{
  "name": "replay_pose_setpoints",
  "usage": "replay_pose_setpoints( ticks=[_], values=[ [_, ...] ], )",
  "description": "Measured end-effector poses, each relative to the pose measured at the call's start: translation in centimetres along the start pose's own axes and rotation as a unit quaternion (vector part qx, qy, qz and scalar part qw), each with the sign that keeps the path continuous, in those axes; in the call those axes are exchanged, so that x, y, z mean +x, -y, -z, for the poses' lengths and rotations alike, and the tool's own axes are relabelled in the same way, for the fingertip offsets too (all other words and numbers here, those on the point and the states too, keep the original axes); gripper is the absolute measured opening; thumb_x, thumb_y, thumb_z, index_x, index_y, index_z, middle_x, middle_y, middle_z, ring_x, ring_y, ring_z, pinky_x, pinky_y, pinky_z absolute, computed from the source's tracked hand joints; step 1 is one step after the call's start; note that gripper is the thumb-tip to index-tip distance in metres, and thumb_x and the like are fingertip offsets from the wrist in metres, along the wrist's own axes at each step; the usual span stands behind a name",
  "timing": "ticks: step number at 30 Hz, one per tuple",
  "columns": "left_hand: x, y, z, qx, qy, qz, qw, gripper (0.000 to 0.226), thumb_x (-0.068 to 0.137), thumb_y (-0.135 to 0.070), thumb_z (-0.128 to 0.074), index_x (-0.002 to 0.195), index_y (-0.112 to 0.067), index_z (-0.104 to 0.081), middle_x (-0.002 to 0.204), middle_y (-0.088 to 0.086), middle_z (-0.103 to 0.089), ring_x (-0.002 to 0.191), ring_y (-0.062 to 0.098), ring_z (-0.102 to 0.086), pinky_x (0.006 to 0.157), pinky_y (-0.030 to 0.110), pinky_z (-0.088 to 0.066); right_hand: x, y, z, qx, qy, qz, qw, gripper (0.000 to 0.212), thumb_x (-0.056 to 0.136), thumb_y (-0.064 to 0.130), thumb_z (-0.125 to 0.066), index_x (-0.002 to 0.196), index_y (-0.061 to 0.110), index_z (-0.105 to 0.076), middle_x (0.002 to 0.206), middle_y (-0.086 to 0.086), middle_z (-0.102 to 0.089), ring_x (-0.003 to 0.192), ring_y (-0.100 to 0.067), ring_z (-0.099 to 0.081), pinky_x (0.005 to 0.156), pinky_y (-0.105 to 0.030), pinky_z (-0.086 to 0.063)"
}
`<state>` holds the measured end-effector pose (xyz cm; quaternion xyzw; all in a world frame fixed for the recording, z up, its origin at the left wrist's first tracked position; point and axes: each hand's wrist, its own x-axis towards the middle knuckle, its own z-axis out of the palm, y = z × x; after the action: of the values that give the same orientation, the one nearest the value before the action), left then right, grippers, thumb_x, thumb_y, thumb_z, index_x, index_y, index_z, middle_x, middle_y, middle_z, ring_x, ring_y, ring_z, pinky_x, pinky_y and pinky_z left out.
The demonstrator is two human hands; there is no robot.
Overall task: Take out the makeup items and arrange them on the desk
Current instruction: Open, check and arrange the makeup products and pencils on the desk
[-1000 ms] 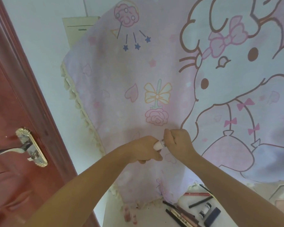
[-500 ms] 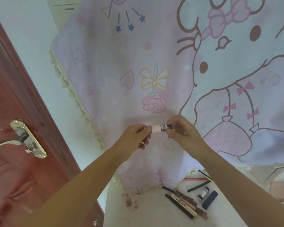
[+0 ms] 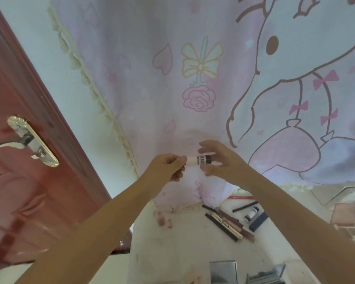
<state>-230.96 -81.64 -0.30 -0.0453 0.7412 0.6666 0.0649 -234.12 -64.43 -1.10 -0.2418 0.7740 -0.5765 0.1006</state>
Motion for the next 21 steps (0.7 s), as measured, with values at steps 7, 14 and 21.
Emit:
replay_pose_setpoints(
  ticks=[7, 14, 21],
  values=[
    [-0.5, 1.2, 0.5, -0.008, -0.011, 0.022, 1.0, 0.021, 0.093, -0.013, -0.049, 0.075, -0.01, -0.06, 0.064, 0.002, -0.052, 0.041, 0.0, -0.049, 0.047, 0.012, -0.045, -0.2, -0.6, -0.9, -0.066, -0.004, 0.009, 0.998, 0.036, 0.081, -0.003, -0.061, 0.084, 0.032, -0.052, 0.082, 0.008, -0.058, 0.073, -0.005, -0.06, 0.062, -0.017, -0.056],
    [-1.1, 3.1, 0.4, -0.046, -0.007, 0.058, 0.997, 0.021, 0.093, -0.015, -0.051, 0.075, -0.007, -0.06, 0.063, 0.002, -0.053, 0.04, 0.001, -0.049, 0.046, 0.012, -0.045, -0.5, -0.9, -1.7, -0.001, 0.05, -0.122, 0.991, 0.016, 0.095, 0.019, -0.043, 0.083, 0.021, -0.054, 0.07, 0.001, -0.061, 0.051, -0.008, -0.058, 0.049, -0.017, -0.05],
    [-2.0, 5.5, 0.3, -0.052, -0.006, 0.092, 0.994, 0.023, 0.092, -0.019, -0.052, 0.074, -0.009, -0.062, 0.062, 0.0, -0.055, 0.044, 0.003, -0.05, 0.047, 0.013, -0.045, -1.2, -2.4, -2.7, -0.06, 0.096, -0.116, 0.987, 0.026, 0.086, 0.013, -0.06, 0.106, 0.025, -0.048, 0.091, 0.011, -0.057, 0.069, -0.003, -0.061, 0.066, -0.019, -0.055]
  ],
)
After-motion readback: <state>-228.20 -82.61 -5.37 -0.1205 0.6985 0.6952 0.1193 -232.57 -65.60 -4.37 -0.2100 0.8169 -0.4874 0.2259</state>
